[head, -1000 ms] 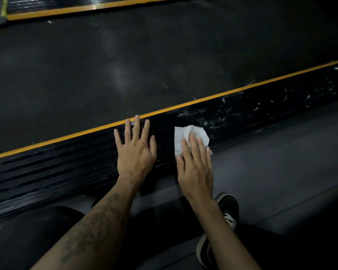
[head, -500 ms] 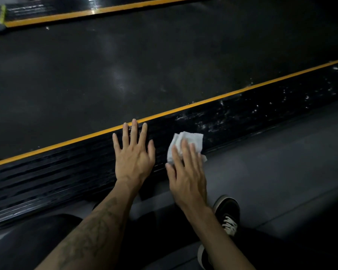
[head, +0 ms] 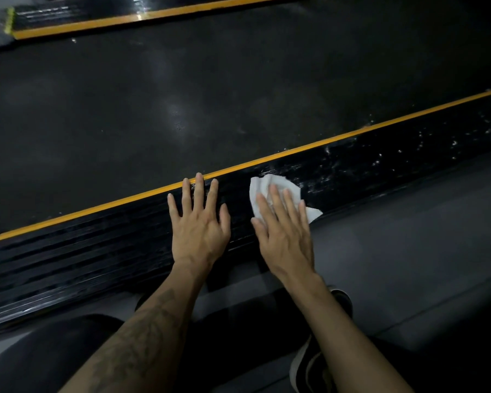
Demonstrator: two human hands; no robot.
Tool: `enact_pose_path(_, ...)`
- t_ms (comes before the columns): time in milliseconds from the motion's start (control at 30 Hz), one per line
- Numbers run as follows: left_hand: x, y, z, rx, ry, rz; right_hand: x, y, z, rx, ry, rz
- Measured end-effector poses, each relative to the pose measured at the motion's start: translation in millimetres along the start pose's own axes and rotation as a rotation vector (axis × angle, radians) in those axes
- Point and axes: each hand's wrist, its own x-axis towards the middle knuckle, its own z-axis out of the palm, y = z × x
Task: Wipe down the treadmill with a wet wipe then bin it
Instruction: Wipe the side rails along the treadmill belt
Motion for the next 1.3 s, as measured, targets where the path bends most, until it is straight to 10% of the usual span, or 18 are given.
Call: enact_pose_path(1300,2,2,2,0.0,0.015,-0.004,39,-25,-3,0.031,-0.107,0.017)
